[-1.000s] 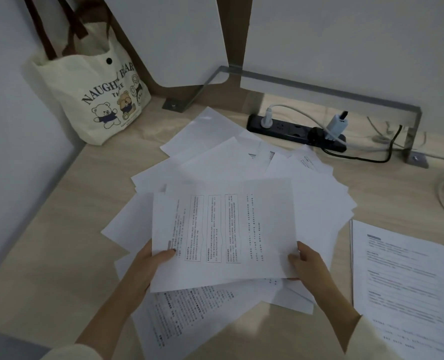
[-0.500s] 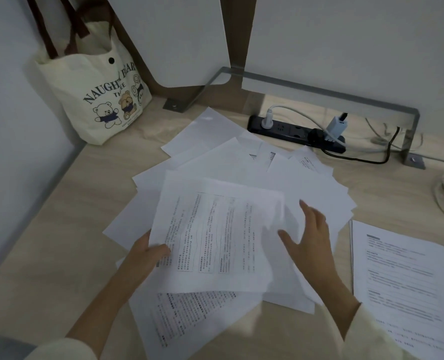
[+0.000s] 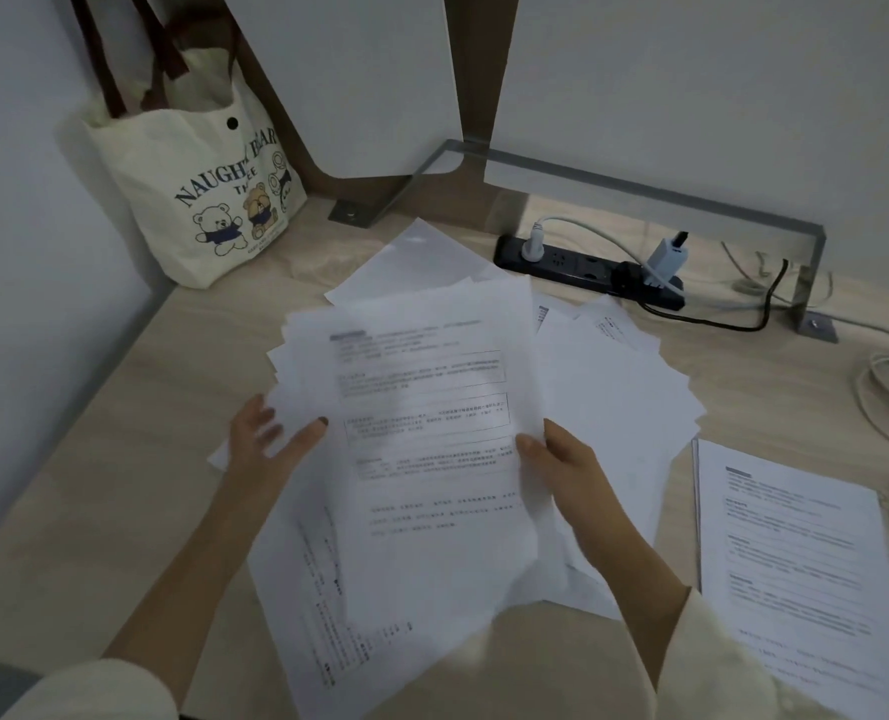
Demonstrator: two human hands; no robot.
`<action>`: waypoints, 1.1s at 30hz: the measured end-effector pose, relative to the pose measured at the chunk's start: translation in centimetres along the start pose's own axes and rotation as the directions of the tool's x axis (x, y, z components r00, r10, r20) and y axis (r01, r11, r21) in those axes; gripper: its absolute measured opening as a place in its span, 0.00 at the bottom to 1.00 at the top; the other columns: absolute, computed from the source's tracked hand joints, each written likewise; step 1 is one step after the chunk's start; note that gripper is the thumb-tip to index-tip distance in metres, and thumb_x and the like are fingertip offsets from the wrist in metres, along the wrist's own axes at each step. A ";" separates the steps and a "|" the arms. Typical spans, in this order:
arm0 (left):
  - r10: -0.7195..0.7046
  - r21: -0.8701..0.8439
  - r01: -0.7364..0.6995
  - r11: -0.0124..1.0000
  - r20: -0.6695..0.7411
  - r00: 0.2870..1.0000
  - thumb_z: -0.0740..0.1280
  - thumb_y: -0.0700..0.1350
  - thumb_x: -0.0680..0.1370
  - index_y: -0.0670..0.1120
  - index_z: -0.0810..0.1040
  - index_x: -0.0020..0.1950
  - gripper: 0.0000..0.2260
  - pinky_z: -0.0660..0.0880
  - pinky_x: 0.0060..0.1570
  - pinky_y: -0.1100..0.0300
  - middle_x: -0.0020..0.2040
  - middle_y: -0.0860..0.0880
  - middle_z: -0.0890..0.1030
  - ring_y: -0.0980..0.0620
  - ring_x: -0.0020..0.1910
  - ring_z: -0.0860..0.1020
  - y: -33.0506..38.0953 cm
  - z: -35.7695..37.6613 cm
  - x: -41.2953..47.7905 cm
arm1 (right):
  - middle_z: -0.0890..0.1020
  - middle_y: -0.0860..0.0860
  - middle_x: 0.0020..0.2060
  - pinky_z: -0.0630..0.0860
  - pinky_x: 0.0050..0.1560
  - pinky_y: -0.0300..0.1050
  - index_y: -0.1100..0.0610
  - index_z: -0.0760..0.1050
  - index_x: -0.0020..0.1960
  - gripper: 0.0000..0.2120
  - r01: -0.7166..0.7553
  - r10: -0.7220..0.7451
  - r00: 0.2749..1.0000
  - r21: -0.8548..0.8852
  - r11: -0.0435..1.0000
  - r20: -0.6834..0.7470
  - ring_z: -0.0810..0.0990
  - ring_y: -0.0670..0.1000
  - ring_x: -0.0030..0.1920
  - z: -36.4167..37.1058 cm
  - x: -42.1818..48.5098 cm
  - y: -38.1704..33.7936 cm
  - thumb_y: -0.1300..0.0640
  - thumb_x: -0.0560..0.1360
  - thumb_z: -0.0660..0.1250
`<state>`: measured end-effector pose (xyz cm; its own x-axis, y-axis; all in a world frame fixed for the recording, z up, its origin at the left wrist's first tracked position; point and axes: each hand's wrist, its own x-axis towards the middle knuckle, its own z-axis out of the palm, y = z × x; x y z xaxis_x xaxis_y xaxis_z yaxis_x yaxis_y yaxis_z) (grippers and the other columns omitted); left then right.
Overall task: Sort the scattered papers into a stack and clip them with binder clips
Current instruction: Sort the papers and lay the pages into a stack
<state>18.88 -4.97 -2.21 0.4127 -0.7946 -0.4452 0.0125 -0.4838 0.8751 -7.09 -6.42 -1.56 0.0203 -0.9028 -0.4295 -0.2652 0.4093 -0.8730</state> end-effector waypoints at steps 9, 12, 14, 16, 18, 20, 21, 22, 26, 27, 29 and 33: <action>-0.084 0.023 0.081 0.996 0.155 0.984 0.65 0.41 0.77 0.48 0.75 0.63 0.14 0.72 0.50 0.57 0.52 0.52 0.80 0.53 0.49 0.78 -4.0 1.4 -2.4 | 0.73 0.52 0.62 0.70 0.57 0.40 0.55 0.64 0.69 0.25 -0.037 -0.055 0.984 -0.496 0.867 -0.169 0.73 0.53 0.63 -0.6 -0.8 3.8 0.50 0.75 0.65; -0.087 0.104 0.077 0.992 0.095 0.992 0.63 0.41 0.78 0.44 0.75 0.63 0.14 0.73 0.44 0.57 0.54 0.45 0.79 0.47 0.49 0.78 -4.6 0.0 -2.0 | 0.57 0.57 0.74 0.56 0.72 0.45 0.57 0.47 0.75 0.39 0.050 -0.135 0.991 -0.883 0.467 -0.016 0.58 0.55 0.74 -2.8 -1.0 6.2 0.44 0.74 0.63; -0.110 0.157 0.096 0.983 0.082 0.991 0.62 0.42 0.78 0.44 0.75 0.63 0.14 0.74 0.43 0.56 0.54 0.44 0.79 0.47 0.48 0.78 -5.4 -0.8 -1.8 | 0.52 0.58 0.75 0.57 0.72 0.47 0.56 0.41 0.76 0.41 0.072 -0.059 0.997 -0.921 0.383 0.054 0.54 0.57 0.75 -3.1 -1.4 7.4 0.43 0.74 0.61; -0.141 0.192 0.126 0.973 0.068 0.988 0.62 0.42 0.78 0.44 0.75 0.63 0.13 0.74 0.48 0.52 0.55 0.44 0.79 0.45 0.50 0.77 -6.2 -1.3 -1.6 | 0.58 0.61 0.72 0.71 0.62 0.48 0.56 0.45 0.75 0.41 0.084 -0.066 0.996 -0.944 0.319 0.067 0.62 0.60 0.72 -2.6 -1.4 8.2 0.44 0.72 0.63; -0.166 0.204 0.152 0.967 0.056 0.985 0.62 0.42 0.78 0.44 0.75 0.63 0.14 0.73 0.51 0.51 0.55 0.44 0.79 0.44 0.51 0.77 -6.7 -1.5 -1.6 | 0.72 0.65 0.62 0.80 0.39 0.45 0.58 0.57 0.70 0.43 0.101 -0.051 0.995 -0.953 0.284 0.090 0.77 0.62 0.59 -2.1 -1.3 8.5 0.46 0.62 0.72; -0.176 0.200 0.163 0.966 0.047 0.983 0.62 0.42 0.78 0.44 0.75 0.63 0.14 0.73 0.51 0.51 0.55 0.44 0.79 0.44 0.51 0.77 -7.0 -1.5 -1.6 | 0.80 0.66 0.50 0.76 0.23 0.40 0.58 0.64 0.63 0.44 0.086 -0.071 0.995 -0.967 0.239 0.071 0.83 0.61 0.45 -2.0 -1.1 8.7 0.51 0.52 0.78; -0.175 0.205 0.162 0.965 0.044 0.984 0.62 0.42 0.78 0.45 0.75 0.63 0.14 0.73 0.52 0.50 0.56 0.44 0.79 0.44 0.52 0.77 -7.0 -1.5 -1.6 | 0.80 0.66 0.50 0.75 0.22 0.40 0.58 0.65 0.62 0.43 0.098 -0.100 0.992 -0.973 0.210 0.078 0.83 0.61 0.44 -2.0 -1.1 8.8 0.51 0.52 0.78; -0.170 0.214 0.157 0.964 0.042 0.985 0.62 0.43 0.78 0.45 0.75 0.63 0.14 0.73 0.54 0.49 0.57 0.44 0.79 0.43 0.54 0.77 -7.1 -1.5 -1.7 | 0.78 0.67 0.53 0.77 0.25 0.42 0.58 0.63 0.64 0.41 0.125 -0.101 0.989 -0.971 0.205 0.106 0.82 0.62 0.48 -2.0 -1.1 8.8 0.50 0.56 0.77; -0.164 0.205 0.156 0.966 0.026 0.986 0.61 0.42 0.78 0.45 0.75 0.63 0.14 0.72 0.52 0.51 0.55 0.45 0.79 0.44 0.53 0.77 -7.1 -1.2 -1.8 | 0.68 0.67 0.65 0.80 0.48 0.54 0.56 0.56 0.71 0.36 0.151 -0.116 0.986 -0.947 0.284 0.122 0.71 0.65 0.64 -2.0 -1.4 9.2 0.43 0.69 0.63; -0.164 0.197 0.156 0.968 0.025 0.986 0.61 0.42 0.78 0.45 0.75 0.63 0.14 0.72 0.52 0.51 0.55 0.45 0.78 0.44 0.52 0.76 -7.1 -1.1 -1.8 | 0.70 0.66 0.62 0.81 0.45 0.54 0.56 0.57 0.69 0.36 0.150 -0.094 0.987 -0.948 0.280 0.128 0.73 0.64 0.61 -1.9 -1.5 9.1 0.43 0.67 0.65; -0.163 0.197 0.155 0.968 0.026 0.986 0.61 0.42 0.78 0.45 0.74 0.64 0.14 0.72 0.54 0.49 0.55 0.45 0.78 0.43 0.54 0.77 -7.2 -1.1 -1.9 | 0.78 0.65 0.52 0.81 0.31 0.48 0.58 0.62 0.63 0.37 0.162 -0.082 0.986 -0.959 0.232 0.146 0.81 0.62 0.50 -1.4 -1.6 9.1 0.49 0.60 0.74; -0.166 0.175 0.156 0.972 0.045 0.985 0.60 0.42 0.79 0.46 0.74 0.64 0.14 0.73 0.55 0.49 0.55 0.46 0.78 0.43 0.56 0.77 -7.5 -1.1 -2.5 | 0.81 0.65 0.43 0.79 0.24 0.45 0.61 0.66 0.57 0.41 0.132 -0.178 0.979 -0.978 0.161 0.102 0.83 0.61 0.41 -0.6 -1.6 9.3 0.61 0.49 0.81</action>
<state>18.70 1.07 -7.44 0.3636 -0.7192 -0.5921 -0.0827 -0.6580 0.7484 -10.18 -1.22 -8.87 0.1660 -0.9430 -0.2884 -0.9829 -0.1817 0.0286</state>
